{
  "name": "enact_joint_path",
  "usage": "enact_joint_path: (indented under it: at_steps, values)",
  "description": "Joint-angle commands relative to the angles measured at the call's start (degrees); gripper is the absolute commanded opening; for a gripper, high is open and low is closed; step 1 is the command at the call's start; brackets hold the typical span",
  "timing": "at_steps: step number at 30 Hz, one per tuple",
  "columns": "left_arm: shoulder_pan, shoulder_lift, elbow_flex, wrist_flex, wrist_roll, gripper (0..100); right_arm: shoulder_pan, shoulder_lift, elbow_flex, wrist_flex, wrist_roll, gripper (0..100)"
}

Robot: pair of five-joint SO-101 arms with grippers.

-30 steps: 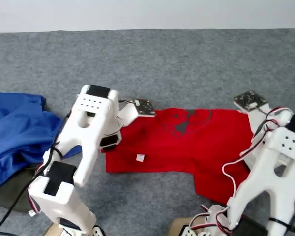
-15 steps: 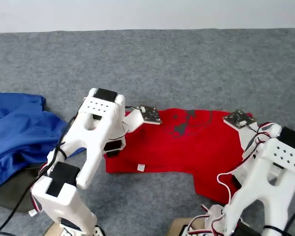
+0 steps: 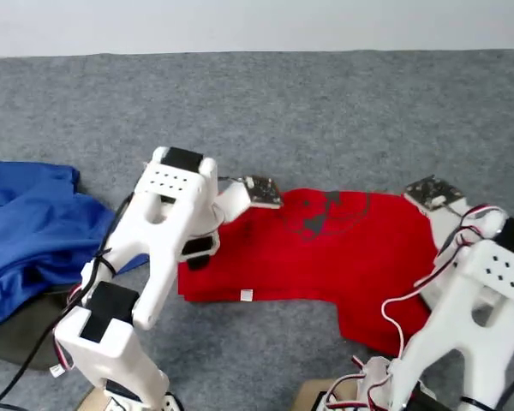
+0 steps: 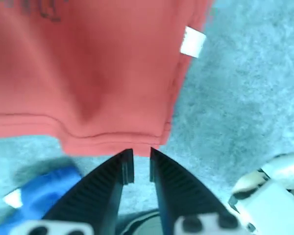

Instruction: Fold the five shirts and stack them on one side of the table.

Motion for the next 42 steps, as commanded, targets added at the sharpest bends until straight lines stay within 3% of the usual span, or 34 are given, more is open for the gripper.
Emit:
enact_joint_path:
  at_steps: [1,6,9,12,16,21,29,33,42]
  values:
    - [-1.05,-2.2,-5.49,1.85,0.88,9,0.66,-3.74,-5.98,2.33,-0.79,22.5]
    - [-2.99,-2.02,-13.76,1.67,5.89,9,-1.45,-3.65,-7.56,1.01,-1.23,22.4]
    - [-4.4,-1.67,-17.71,0.09,11.43,6,-5.85,-3.65,-5.45,-4.09,-6.07,22.1]
    - [-6.07,-1.67,-18.86,-2.46,14.59,0,-11.38,-3.56,-1.58,-13.85,-12.22,15.6]
    - [-7.38,-2.02,-18.86,-3.52,18.02,1,-17.27,-1.27,4.22,-30.64,-17.76,2.0]
    - [-8.53,-2.11,-18.86,-3.25,20.84,1,-18.51,10.51,3.87,-41.71,-23.82,1.3]
    - [-8.97,-1.58,-18.86,-3.6,20.66,1,-18.24,33.1,-9.14,-43.38,-29.1,1.3]
    - [-8.26,-1.58,-18.86,-4.48,20.57,1,-14.81,41.71,-13.19,-42.68,-29.71,1.4]
    - [-8.18,-1.58,-18.86,-5.63,20.57,1,-10.95,43.3,-15.91,-33.71,-29.63,1.4]
